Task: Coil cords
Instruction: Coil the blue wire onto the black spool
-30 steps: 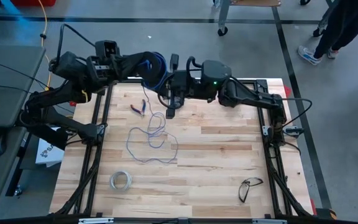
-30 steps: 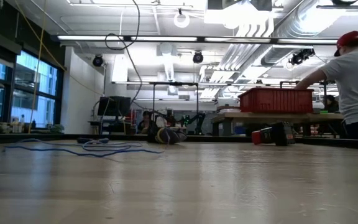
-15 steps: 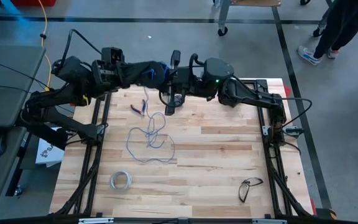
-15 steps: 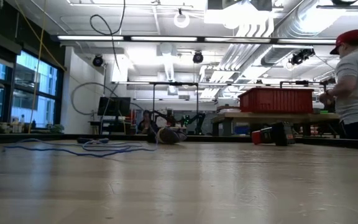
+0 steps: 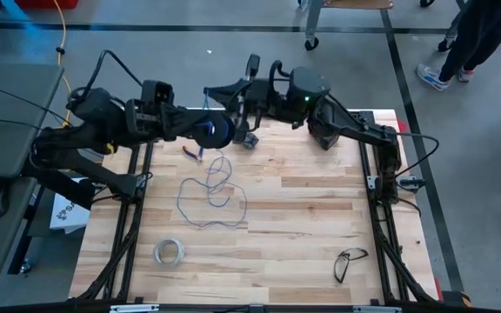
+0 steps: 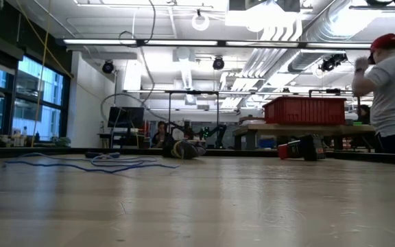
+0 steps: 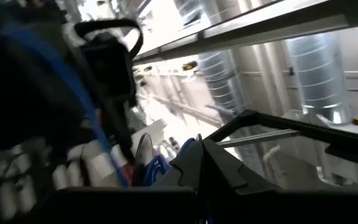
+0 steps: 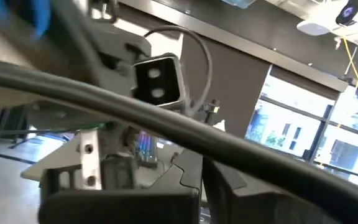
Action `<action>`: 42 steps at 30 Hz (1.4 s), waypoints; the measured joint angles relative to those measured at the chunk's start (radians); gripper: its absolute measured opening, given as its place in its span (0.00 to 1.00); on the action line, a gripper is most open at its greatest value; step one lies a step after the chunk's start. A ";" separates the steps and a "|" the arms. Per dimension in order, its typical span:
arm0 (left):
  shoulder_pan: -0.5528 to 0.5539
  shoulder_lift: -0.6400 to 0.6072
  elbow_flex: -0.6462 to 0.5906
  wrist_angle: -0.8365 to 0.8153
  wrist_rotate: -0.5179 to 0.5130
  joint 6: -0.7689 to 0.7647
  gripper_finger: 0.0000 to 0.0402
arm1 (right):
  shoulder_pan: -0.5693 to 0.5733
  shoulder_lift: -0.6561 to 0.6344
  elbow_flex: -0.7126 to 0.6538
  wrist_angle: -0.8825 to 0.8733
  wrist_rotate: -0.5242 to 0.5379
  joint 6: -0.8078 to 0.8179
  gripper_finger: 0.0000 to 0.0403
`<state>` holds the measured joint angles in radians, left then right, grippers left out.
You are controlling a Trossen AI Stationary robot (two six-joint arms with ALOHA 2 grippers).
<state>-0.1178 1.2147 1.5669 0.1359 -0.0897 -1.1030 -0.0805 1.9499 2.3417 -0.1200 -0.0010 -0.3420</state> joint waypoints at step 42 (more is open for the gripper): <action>0.140 -0.062 0.001 0.012 -0.095 1.186 0.00 | -0.076 -0.124 0.000 -0.501 -0.036 0.299 0.24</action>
<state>0.0217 1.1526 1.5677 0.1483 -0.1844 0.0831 -0.1566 1.8256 2.3421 -0.6211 -0.0372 -0.0434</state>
